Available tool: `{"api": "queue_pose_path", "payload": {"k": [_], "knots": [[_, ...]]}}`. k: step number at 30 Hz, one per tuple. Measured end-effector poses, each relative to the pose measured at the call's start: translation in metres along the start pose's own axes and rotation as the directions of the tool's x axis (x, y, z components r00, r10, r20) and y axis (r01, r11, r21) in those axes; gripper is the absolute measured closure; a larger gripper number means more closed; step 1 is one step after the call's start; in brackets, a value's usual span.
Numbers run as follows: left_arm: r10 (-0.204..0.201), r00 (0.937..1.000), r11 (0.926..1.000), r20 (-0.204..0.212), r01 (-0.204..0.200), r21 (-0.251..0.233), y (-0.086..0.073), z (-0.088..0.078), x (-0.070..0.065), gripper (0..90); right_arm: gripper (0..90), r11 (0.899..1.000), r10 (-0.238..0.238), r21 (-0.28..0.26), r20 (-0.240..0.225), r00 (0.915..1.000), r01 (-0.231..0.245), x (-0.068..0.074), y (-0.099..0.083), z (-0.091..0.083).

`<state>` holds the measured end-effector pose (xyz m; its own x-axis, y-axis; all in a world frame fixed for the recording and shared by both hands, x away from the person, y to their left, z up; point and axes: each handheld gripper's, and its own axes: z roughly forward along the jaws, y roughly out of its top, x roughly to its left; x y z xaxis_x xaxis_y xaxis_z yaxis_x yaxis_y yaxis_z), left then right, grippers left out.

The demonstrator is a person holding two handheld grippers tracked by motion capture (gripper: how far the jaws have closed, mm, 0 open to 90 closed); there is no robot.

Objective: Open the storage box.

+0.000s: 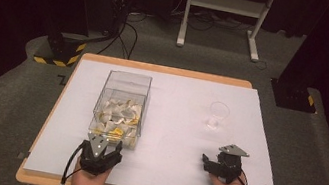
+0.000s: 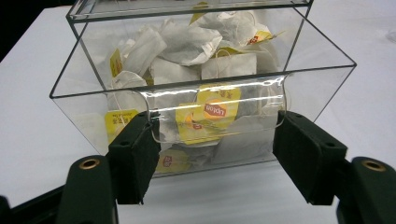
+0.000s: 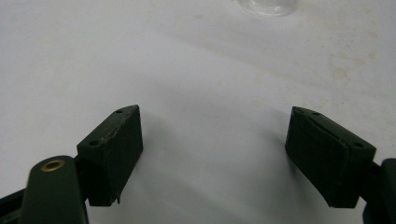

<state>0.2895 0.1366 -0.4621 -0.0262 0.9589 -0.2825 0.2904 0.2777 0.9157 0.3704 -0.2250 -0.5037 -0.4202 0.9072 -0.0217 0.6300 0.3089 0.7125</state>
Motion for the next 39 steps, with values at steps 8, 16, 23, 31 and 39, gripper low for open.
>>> {"api": "queue_pose_path", "payload": {"k": [8,16,23,31,39], "knots": [[0.001,1.0000,1.0000,0.006,-0.001,-0.007,-0.004,-0.011,0.001,32.7,19.0,1.000,-0.001,0.000,0.000,1.0000,0.001,0.000,0.000,0.000],[-0.003,0.9999,0.9999,0.012,0.003,-0.012,-0.007,-0.019,0.002,32.7,19.0,1.000,0.000,0.000,0.000,1.0000,0.000,0.000,0.000,0.000],[0.003,0.9998,1.0000,0.019,-0.003,-0.004,-0.009,-0.024,0.004,32.7,19.0,1.000,0.000,0.000,0.000,1.0000,0.000,0.000,0.000,0.000],[0.003,0.9997,1.0000,0.025,-0.003,0.001,-0.014,-0.030,0.007,32.7,19.0,1.000,-0.001,-0.001,0.001,1.0000,0.001,0.000,0.000,0.000],[0.008,0.9996,0.9999,0.027,-0.009,0.006,-0.016,-0.035,0.008,32.6,19.0,1.000,-0.001,-0.001,0.001,1.0000,0.001,0.000,0.000,0.000]]}}
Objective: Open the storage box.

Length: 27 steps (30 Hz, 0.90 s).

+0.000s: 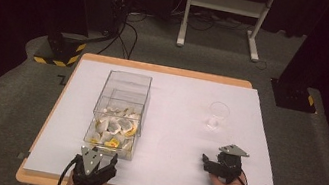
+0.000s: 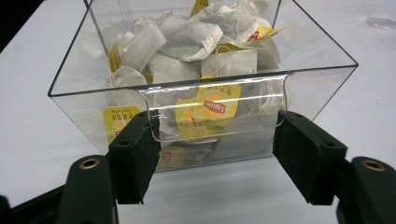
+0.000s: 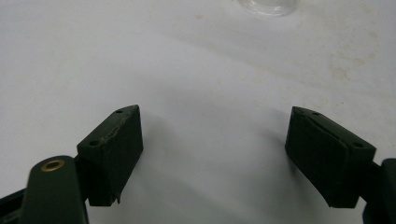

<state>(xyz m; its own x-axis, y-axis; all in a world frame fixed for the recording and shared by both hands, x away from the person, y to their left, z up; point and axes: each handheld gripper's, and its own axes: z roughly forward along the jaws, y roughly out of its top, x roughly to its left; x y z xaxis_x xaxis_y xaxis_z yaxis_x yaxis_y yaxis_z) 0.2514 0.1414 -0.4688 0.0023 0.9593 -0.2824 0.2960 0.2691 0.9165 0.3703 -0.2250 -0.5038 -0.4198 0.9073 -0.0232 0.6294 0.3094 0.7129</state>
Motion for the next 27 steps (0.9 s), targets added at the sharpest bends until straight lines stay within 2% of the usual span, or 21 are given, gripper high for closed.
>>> {"api": "queue_pose_path", "payload": {"k": [14,17,19,27], "knots": [[-0.012,0.9999,0.9999,0.004,0.012,-0.011,-0.0026,-0.0057,-0.0002,32.6,19.0,1.000,0.000,0.000,0.000,1.0000,0.000,0.0001,0.0000,0.0000],[-0.005,0.9999,1.0000,0.015,0.006,-0.005,-0.0023,-0.0060,0.0015,31.9,19.0,1.000,0.002,0.000,0.001,1.0000,-0.002,0.0002,-0.0001,-0.0001],[-0.023,0.9995,0.9997,0.024,0.023,-0.009,-0.0018,-0.0060,0.0021,29.6,19.0,1.000,0.001,0.000,0.001,1.0000,-0.001,0.0002,0.0000,-0.0001],[-0.035,0.9984,0.9994,0.045,0.035,0.003,-0.0002,-0.0086,0.0075,26.6,19.0,1.000,0.002,0.000,0.001,1.0000,-0.002,0.0002,-0.0001,-0.0001]]}}
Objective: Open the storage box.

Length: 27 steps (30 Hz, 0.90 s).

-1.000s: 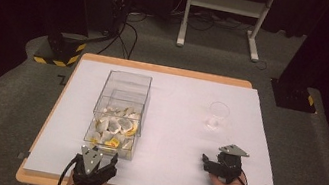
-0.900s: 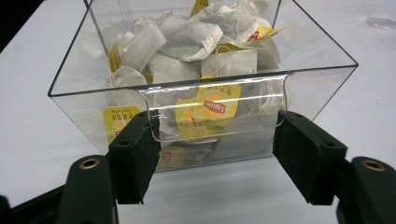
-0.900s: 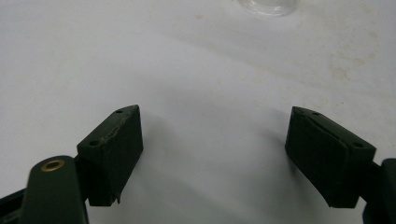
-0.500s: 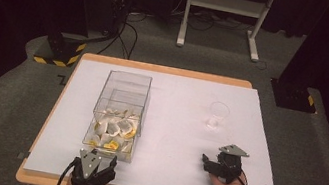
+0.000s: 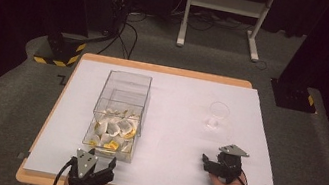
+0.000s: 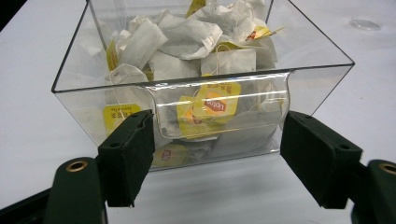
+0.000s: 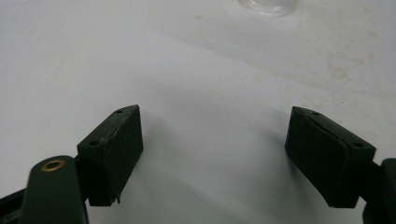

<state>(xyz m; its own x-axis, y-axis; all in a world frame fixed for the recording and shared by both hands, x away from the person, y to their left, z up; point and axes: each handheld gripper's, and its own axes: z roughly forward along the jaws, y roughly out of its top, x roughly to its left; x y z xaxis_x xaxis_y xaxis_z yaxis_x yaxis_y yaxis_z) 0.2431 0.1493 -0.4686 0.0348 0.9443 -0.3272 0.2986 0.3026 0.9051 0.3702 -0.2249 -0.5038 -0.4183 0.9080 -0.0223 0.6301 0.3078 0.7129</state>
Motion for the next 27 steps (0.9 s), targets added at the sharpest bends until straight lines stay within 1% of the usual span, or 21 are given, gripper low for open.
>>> {"api": "queue_pose_path", "payload": {"k": [4,5,7,8,10,11,13,14,15,16,19,21,23,24,27], "knots": [[0.002,0.9999,1.0000,0.011,-0.002,-0.002,0.001,-0.002,0.000,29.4,19.0,1.000,0.000,0.000,0.000,1.0000,0.000,0.000,0.000,0.000],[-0.008,0.9998,0.9999,0.019,0.008,-0.013,0.002,-0.003,-0.001,30.4,19.0,1.000,-0.001,0.000,-0.001,1.0000,0.001,0.000,0.000,0.000],[-0.003,0.9997,0.9999,0.024,0.004,-0.010,0.003,-0.004,0.000,31.5,19.0,1.000,-0.001,-0.001,0.000,1.0000,0.001,0.000,0.000,0.000],[-0.012,0.9996,0.9998,0.027,0.012,-0.015,0.004,-0.006,0.001,33.0,19.0,1.000,-0.001,-0.001,0.000,1.0000,0.001,0.000,0.000,0.000],[-0.019,0.9995,0.9996,0.024,0.020,-0.022,0.005,-0.006,0.002,37.4,19.0,1.000,0.000,0.000,0.000,1.0000,0.000,0.000,0.000,0.000],[-0.022,0.9994,0.9993,0.025,0.023,-0.031,0.009,-0.009,0.005,39.0,19.0,1.000,-0.001,-0.001,0.000,1.0000,0.001,0.000,0.000,0.000],[-0.024,0.9994,0.9992,0.026,0.024,-0.032,0.010,-0.010,0.007,40.2,19.0,1.000,-0.001,-0.001,0.000,1.0000,0.001,0.000,0.000,0.000],[-0.035,0.9990,0.9986,0.027,0.036,-0.040,0.012,-0.011,0.009,43.0,19.0,1.000,-0.001,-0.001,0.000,1.0000,0.001,0.000,0.000,0.000],[-0.038,0.9988,0.9983,0.031,0.039,-0.044,0.014,-0.012,0.010,43.0,19.0,1.000,-0.001,-0.001,0.000,1.0000,0.001,0.000,0.000,0.000],[-0.041,0.9988,0.9978,0.028,0.043,-0.051,0.016,-0.014,0.012,45.5,19.0,1.000,-0.001,-0.001,0.000,1.0000,0.001,0.000,0.000,0.000],[-0.045,0.9987,0.9971,0.025,0.046,-0.060,0.018,-0.015,0.014,47.5,19.0,1.000,-0.001,0.000,0.000,1.0000,0.001,0.000,0.000,0.000],[-0.036,0.9991,0.9977,0.025,0.037,-0.057,0.020,-0.015,0.016,50.6,19.0,1.000,-0.001,0.000,0.000,1.0000,0.001,0.000,0.000,0.000],[-0.049,0.9985,0.9962,0.024,0.050,-0.072,0.022,-0.015,0.016,52.3,19.0,1.000,-0.001,-0.001,0.001,1.0000,0.001,0.000,0.000,0.000],[-0.037,0.9990,0.9969,0.026,0.039,-0.069,0.023,-0.016,0.016,52.7,19.0,1.000,-0.001,-0.001,0.001,1.0000,0.001,0.000,0.000,0.000],[-0.042,0.9987,0.9959,0.027,0.044,-0.079,0.024,-0.015,0.016,54.6,19.0,1.000,-0.001,-0.001,0.001,1.0000,0.001,0.000,0.000,0.000]]}}
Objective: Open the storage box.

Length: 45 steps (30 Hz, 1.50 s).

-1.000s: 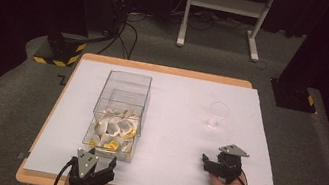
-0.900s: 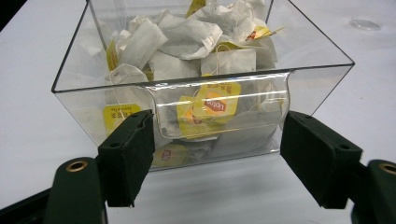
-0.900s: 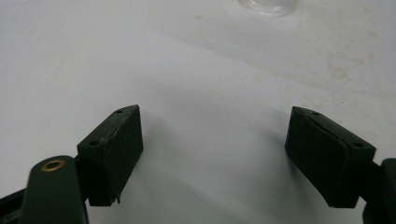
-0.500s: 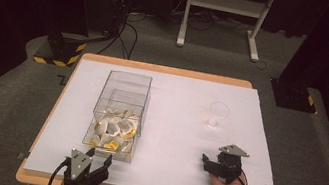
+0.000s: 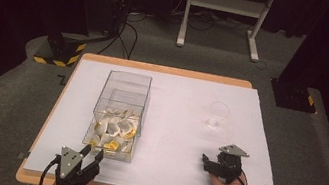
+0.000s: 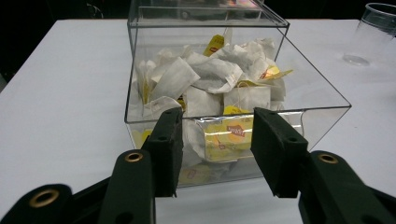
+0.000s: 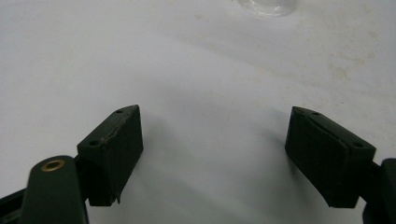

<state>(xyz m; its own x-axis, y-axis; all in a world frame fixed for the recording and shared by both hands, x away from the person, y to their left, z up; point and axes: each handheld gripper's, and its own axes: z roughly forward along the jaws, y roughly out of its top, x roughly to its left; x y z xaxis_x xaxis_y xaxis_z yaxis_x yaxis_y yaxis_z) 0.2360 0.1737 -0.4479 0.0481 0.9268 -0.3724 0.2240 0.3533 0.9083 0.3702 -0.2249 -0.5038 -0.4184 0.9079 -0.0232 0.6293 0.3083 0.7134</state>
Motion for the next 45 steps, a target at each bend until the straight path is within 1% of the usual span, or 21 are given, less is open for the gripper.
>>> {"api": "queue_pose_path", "payload": {"k": [3,4,5,6,10,11,14,21,25,26,29,31,33,35,37,38,40,41,43,44,45], "knots": [[0.013,0.9999,0.9999,0.003,-0.013,-0.001,0.003,0.001,0.001,55.7,19.1,1.000,0.000,0.000,-0.001,1.0000,0.000,0.000,0.000,0.000],[0.013,0.9999,0.9999,0.003,-0.013,-0.001,0.003,0.001,0.001,55.9,19.1,1.000,0.000,0.000,-0.001,1.0000,0.000,0.000,0.000,0.000],[0.003,1.0000,0.9999,0.002,-0.003,-0.011,0.003,0.002,0.000,55.9,19.0,1.000,0.000,0.001,-0.001,1.0000,0.000,0.000,0.000,0.000],[0.011,0.9999,0.9999,0.006,-0.011,-0.008,0.005,0.002,0.001,56.2,19.0,1.000,0.000,0.000,-0.001,1.0000,0.000,0.000,0.000,0.000],[0.007,0.9998,0.9998,0.016,-0.007,-0.021,0.009,0.005,0.002,57.3,19.0,1.000,0.001,0.001,0.000,1.0000,-0.001,0.000,0.000,0.000],[0.016,0.9997,0.9997,0.017,-0.015,-0.021,0.010,0.006,0.002,57.3,19.0,1.000,0.001,0.001,0.000,1.0000,-0.001,0.000,0.000,0.000],[0.026,0.9994,0.9991,0.022,-0.025,-0.036,0.014,0.012,0.005,58.7,19.0,1.000,0.001,0.001,-0.001,1.0000,-0.001,0.000,0.000,0.000],[0.033,0.9993,0.9981,0.016,-0.032,-0.052,0.025,0.020,0.012,61.1,19.0,1.000,-0.002,0.001,-0.001,1.0000,0.002,0.000,0.000,0.000],[0.030,0.9995,0.9977,0.013,-0.029,-0.062,0.027,0.023,0.014,62.3,19.0,1.000,-0.004,0.000,-0.001,1.0000,0.004,0.000,0.000,0.000],[0.036,0.9992,0.9978,0.014,-0.036,-0.056,0.028,0.025,0.016,62.8,19.1,1.000,-0.004,0.000,-0.001,1.0000,0.004,0.000,0.000,0.000],[0.043,0.9990,0.9974,0.016,-0.042,-0.058,0.030,0.028,0.019,63.8,19.1,1.000,-0.004,0.000,-0.001,1.0000,0.004,0.000,0.000,0.000],[0.057,0.9982,0.9969,0.020,-0.056,-0.055,0.032,0.031,0.021,63.8,19.1,1.000,-0.002,0.000,-0.001,1.0000,0.002,0.000,0.000,0.000],[0.050,0.9985,0.9972,0.021,-0.049,-0.057,0.033,0.032,0.021,63.7,19.1,1.000,-0.003,0.000,0.000,1.0000,0.003,0.000,0.000,0.000],[0.047,0.9986,0.9976,0.024,-0.046,-0.052,0.034,0.039,0.023,63.4,19.1,1.000,-0.003,0.000,0.000,1.0000,0.003,0.000,0.000,0.000],[0.048,0.9985,0.9975,0.025,-0.047,-0.053,0.035,0.041,0.023,63.1,19.1,1.000,-0.003,0.000,0.001,1.0000,0.003,0.000,0.000,0.000],[0.057,0.9981,0.9971,0.025,-0.055,-0.053,0.035,0.043,0.023,62.8,19.1,1.000,-0.004,0.000,0.001,1.0000,0.004,0.000,0.000,0.000],[0.055,0.9980,0.9970,0.029,-0.054,-0.056,0.035,0.046,0.023,62.1,19.1,1.000,-0.004,0.000,0.002,1.0000,0.004,0.000,0.000,0.000],[0.062,0.9975,0.9967,0.032,-0.060,-0.054,0.036,0.048,0.024,61.4,19.2,1.000,-0.004,-0.001,0.003,1.0000,0.004,0.001,0.000,0.000],[0.063,0.9974,0.9961,0.034,-0.061,-0.063,0.041,0.053,0.027,61.1,19.2,1.000,-0.004,-0.002,0.004,1.0000,0.004,0.001,0.000,0.000],[0.063,0.9974,0.9961,0.034,-0.061,-0.063,0.041,0.053,0.027,60.7,19.2,1.000,-0.004,-0.002,0.004,1.0000,0.004,0.001,0.000,0.000],[0.071,0.9967,0.9952,0.041,-0.068,-0.070,0.045,0.055,0.030,60.5,19.2,1.000,-0.004,-0.002,0.004,1.0000,0.004,0.001,0.000,0.000]]}}
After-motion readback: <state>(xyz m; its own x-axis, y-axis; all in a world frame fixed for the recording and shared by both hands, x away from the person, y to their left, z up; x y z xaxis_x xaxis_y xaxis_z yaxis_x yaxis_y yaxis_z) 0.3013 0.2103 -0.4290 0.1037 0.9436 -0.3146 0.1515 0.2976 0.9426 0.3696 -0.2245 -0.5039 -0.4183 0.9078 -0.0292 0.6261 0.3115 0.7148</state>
